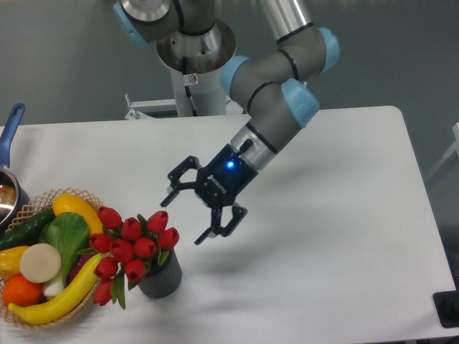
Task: Pick up the flowers from the vase
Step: 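Lower the open gripper around the tulip stems above the vase rim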
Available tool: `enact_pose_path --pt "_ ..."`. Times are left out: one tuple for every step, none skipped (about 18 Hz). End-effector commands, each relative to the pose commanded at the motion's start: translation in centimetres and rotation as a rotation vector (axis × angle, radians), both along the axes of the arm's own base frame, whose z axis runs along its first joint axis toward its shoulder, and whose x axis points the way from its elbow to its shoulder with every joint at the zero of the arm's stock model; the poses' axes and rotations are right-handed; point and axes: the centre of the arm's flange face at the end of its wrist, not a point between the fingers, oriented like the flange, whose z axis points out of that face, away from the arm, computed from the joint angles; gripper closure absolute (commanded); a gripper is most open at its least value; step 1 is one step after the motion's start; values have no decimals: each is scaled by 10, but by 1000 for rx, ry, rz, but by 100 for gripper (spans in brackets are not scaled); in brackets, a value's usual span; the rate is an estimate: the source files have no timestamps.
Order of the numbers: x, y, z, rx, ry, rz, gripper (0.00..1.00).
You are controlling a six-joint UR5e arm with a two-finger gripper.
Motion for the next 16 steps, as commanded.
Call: enact_pose_path --pt "6 7 -1 -1 -1 -15 0" --pt "6 10 -2 -1 -1 -19 0" --pt "5 12 -1 2 0 -21 0" --pt "8 16 -4 0 -2 -30 0" --pt "10 21 -4 1 -1 -40 0" --pt "10 25 -6 1 -1 -44 0" --pt "11 27 -7 0 -2 -47 0" --pt "14 29 -7 0 -2 -54 0" --pt "16 29 -7 0 -2 -57 0" --pt "16 29 -7 0 -2 -57 0" --pt "16 30 -9 -3 -4 -58 5" --pt "17 31 -11 -4 -6 -59 11" --pt "19 32 -11 -5 -6 -64 19" --pt "20 33 -11 -5 -7 -65 43" --pt "19 34 -14 -8 -11 -65 64" --pt "17 36 -18 -11 -14 -65 78"
